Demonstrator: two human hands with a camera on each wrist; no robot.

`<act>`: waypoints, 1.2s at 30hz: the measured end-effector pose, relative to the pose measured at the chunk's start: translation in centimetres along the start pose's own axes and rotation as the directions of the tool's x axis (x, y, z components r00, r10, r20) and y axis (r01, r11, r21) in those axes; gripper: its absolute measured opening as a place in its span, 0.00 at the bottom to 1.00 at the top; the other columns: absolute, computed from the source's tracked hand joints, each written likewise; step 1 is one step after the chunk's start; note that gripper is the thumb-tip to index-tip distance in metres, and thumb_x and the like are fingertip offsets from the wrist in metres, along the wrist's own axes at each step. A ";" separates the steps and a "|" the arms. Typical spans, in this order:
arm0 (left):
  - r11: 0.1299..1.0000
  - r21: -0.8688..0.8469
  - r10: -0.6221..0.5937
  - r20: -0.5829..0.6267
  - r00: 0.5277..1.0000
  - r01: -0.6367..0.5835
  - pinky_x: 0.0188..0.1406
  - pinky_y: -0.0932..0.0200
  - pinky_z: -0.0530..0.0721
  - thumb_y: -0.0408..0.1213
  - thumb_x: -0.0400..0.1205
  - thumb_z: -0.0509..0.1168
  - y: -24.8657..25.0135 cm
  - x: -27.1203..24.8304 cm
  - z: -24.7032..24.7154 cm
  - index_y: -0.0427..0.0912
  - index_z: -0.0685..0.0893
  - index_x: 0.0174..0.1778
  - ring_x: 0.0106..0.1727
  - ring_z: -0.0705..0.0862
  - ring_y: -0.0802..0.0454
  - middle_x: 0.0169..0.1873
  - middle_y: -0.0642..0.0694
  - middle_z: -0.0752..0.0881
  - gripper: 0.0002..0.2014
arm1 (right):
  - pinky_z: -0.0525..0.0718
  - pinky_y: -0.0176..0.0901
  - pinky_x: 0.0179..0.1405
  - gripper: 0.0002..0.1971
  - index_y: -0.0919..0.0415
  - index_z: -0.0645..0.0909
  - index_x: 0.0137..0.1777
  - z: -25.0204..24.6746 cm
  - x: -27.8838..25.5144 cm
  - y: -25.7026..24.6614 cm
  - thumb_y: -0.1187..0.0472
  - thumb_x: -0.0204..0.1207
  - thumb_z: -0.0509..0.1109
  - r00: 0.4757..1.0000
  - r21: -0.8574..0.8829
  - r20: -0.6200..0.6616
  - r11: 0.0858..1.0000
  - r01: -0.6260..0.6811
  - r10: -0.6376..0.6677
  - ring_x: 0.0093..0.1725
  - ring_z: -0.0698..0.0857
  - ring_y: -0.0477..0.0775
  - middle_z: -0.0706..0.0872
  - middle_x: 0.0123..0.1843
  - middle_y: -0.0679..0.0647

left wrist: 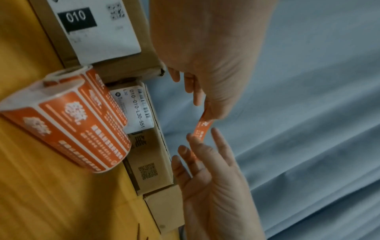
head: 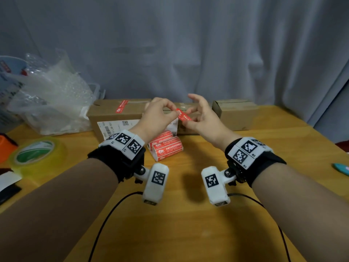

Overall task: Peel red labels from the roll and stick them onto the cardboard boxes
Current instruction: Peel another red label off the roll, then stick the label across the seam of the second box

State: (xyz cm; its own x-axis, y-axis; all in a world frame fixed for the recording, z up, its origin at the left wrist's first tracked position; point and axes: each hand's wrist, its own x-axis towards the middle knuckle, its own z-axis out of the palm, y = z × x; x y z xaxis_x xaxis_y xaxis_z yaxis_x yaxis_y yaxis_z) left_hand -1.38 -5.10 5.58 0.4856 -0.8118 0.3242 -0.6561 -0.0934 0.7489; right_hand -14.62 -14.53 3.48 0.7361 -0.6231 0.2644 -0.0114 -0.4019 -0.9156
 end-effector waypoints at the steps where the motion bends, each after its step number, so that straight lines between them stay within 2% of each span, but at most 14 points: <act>1: 0.997 -0.079 -0.018 -0.002 1.000 0.018 0.69 0.41 0.74 0.45 0.76 0.69 -0.1 0.4 0.2 0.58 0.79 0.34 0.63 0.77 0.46 0.52 0.50 0.79 0.07 | 0.86 0.43 0.47 0.30 0.51 0.66 0.71 -0.3 0.4 0.4 0.68 0.72 0.73 0.999 0.033 -0.015 0.998 -0.045 0.045 0.46 0.82 0.51 0.80 0.55 0.57; 4: 0.951 -0.298 -0.078 0.018 0.997 0.079 0.64 0.42 0.80 0.45 0.77 0.68 -0.1 1.6 0.7 0.53 0.82 0.41 0.56 0.82 0.47 0.52 0.42 0.84 0.03 | 0.87 0.39 0.43 0.14 0.61 0.78 0.60 -1.4 1.9 1.4 0.66 0.74 0.72 0.990 0.119 -0.049 0.985 -0.128 0.135 0.45 0.85 0.51 0.84 0.50 0.58; 8: 0.890 -0.438 -0.137 0.017 0.990 0.131 0.63 0.49 0.82 0.41 0.80 0.67 0.1 3.3 1.3 0.47 0.84 0.46 0.51 0.84 0.50 0.46 0.46 0.86 0.03 | 0.80 0.36 0.36 0.01 0.58 0.81 0.45 -2.5 4.5 2.1 0.63 0.76 0.70 0.976 0.247 -0.171 0.965 -0.088 0.132 0.34 0.80 0.47 0.83 0.38 0.54; 11: 0.840 -0.521 -0.163 0.023 0.986 0.151 0.68 0.46 0.79 0.38 0.80 0.67 -0.1 4.5 1.8 0.50 0.85 0.45 0.54 0.84 0.51 0.46 0.48 0.86 0.02 | 0.78 0.36 0.34 0.03 0.55 0.81 0.42 -3.3 5.8 2.4 0.62 0.77 0.70 0.961 0.341 -0.242 0.939 -0.048 0.137 0.30 0.78 0.44 0.83 0.34 0.49; 14: 0.807 -0.558 -0.186 0.069 0.980 0.192 0.70 0.47 0.77 0.39 0.80 0.67 -0.6 5.2 2.4 0.51 0.87 0.50 0.57 0.84 0.53 0.49 0.53 0.88 0.06 | 0.77 0.37 0.34 0.03 0.55 0.81 0.43 -3.7 6.7 2.4 0.62 0.77 0.69 0.941 0.349 -0.307 0.937 -0.030 0.145 0.31 0.78 0.44 0.82 0.33 0.48; 18: 0.811 -0.542 -0.184 0.121 0.975 0.221 0.71 0.54 0.74 0.41 0.80 0.67 -1.4 5.6 3.1 0.52 0.86 0.59 0.62 0.82 0.58 0.56 0.55 0.88 0.12 | 0.78 0.34 0.37 0.03 0.55 0.82 0.43 -4.1 7.4 2.2 0.60 0.78 0.69 0.922 0.245 -0.366 0.969 -0.030 0.121 0.33 0.77 0.43 0.80 0.33 0.47; 22: 0.798 -0.564 -0.177 0.117 0.977 0.212 0.59 0.62 0.77 0.40 0.81 0.65 -2.2 6.2 3.0 0.46 0.84 0.64 0.48 0.81 0.61 0.51 0.51 0.86 0.15 | 0.77 0.37 0.41 0.06 0.52 0.81 0.39 -4.4 8.1 2.2 0.59 0.77 0.69 0.922 0.141 -0.381 0.990 -0.010 0.064 0.34 0.76 0.43 0.79 0.32 0.44; 24: 0.805 -0.554 -0.192 0.096 0.977 0.213 0.66 0.58 0.77 0.38 0.82 0.63 -2.5 6.6 2.9 0.41 0.80 0.68 0.56 0.82 0.58 0.61 0.49 0.85 0.17 | 0.76 0.36 0.43 0.06 0.52 0.80 0.39 -4.8 8.7 2.4 0.59 0.78 0.68 0.913 0.078 -0.405 0.997 -0.011 0.041 0.36 0.77 0.43 0.80 0.33 0.45; 26: 0.884 -0.419 -0.190 0.088 0.978 0.209 0.74 0.55 0.73 0.36 0.84 0.61 -3.0 7.1 2.7 0.40 0.76 0.72 0.66 0.80 0.54 0.68 0.47 0.82 0.19 | 0.74 0.37 0.43 0.08 0.54 0.80 0.38 -5.4 9.4 2.4 0.59 0.79 0.66 0.943 -0.062 -0.331 0.997 -0.045 0.022 0.39 0.77 0.47 0.80 0.34 0.47; 28: 0.986 -0.063 -0.145 0.134 0.980 0.154 0.71 0.59 0.74 0.36 0.85 0.59 -3.2 7.5 2.6 0.40 0.72 0.75 0.69 0.79 0.51 0.71 0.46 0.78 0.21 | 0.72 0.43 0.44 0.11 0.57 0.79 0.37 -5.9 10.3 2.5 0.56 0.80 0.65 0.989 -0.311 -0.137 0.945 -0.098 0.058 0.41 0.76 0.51 0.79 0.35 0.53; 30: 0.954 0.295 -0.127 0.259 0.957 0.046 0.57 0.56 0.79 0.39 0.86 0.55 -3.0 7.8 2.8 0.41 0.73 0.73 0.62 0.83 0.46 0.69 0.45 0.79 0.19 | 0.74 0.49 0.48 0.13 0.53 0.78 0.34 -5.9 11.3 2.7 0.50 0.79 0.65 0.988 -0.568 -0.013 0.812 -0.133 0.154 0.45 0.76 0.55 0.78 0.36 0.52; 31: 0.917 0.398 -0.120 0.329 0.937 -0.023 0.56 0.55 0.78 0.40 0.86 0.54 -3.0 7.9 3.0 0.41 0.74 0.71 0.62 0.81 0.44 0.68 0.43 0.79 0.18 | 0.76 0.53 0.54 0.14 0.52 0.78 0.35 -5.8 11.7 2.8 0.46 0.78 0.65 0.980 -0.654 0.007 0.743 -0.146 0.198 0.48 0.77 0.57 0.77 0.38 0.52; 34: 0.826 0.537 -0.137 0.489 0.862 -0.174 0.78 0.49 0.61 0.44 0.88 0.48 -3.6 8.3 3.7 0.41 0.64 0.78 0.80 0.63 0.43 0.79 0.40 0.66 0.23 | 0.74 0.63 0.68 0.13 0.49 0.78 0.41 -5.0 12.3 2.6 0.40 0.76 0.64 0.966 -0.758 0.041 0.638 -0.136 0.255 0.60 0.77 0.63 0.78 0.50 0.57; 36: 0.796 0.572 -0.165 0.520 0.838 -0.198 0.83 0.47 0.51 0.46 0.88 0.44 -4.1 8.3 4.0 0.43 0.55 0.82 0.84 0.53 0.44 0.83 0.42 0.56 0.26 | 0.72 0.64 0.69 0.17 0.52 0.79 0.45 -4.6 12.5 2.7 0.38 0.75 0.63 0.960 -0.792 0.065 0.599 -0.116 0.272 0.65 0.75 0.63 0.78 0.58 0.60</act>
State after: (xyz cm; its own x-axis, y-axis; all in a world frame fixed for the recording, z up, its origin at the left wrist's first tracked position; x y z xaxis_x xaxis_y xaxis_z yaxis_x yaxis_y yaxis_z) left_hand 3.04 -13.78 2.94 0.2149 -0.9646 -0.1525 -0.9488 -0.2432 0.2017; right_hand -8.52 -26.48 5.74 0.7475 -0.6641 -0.0149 -0.6286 -0.6999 -0.3391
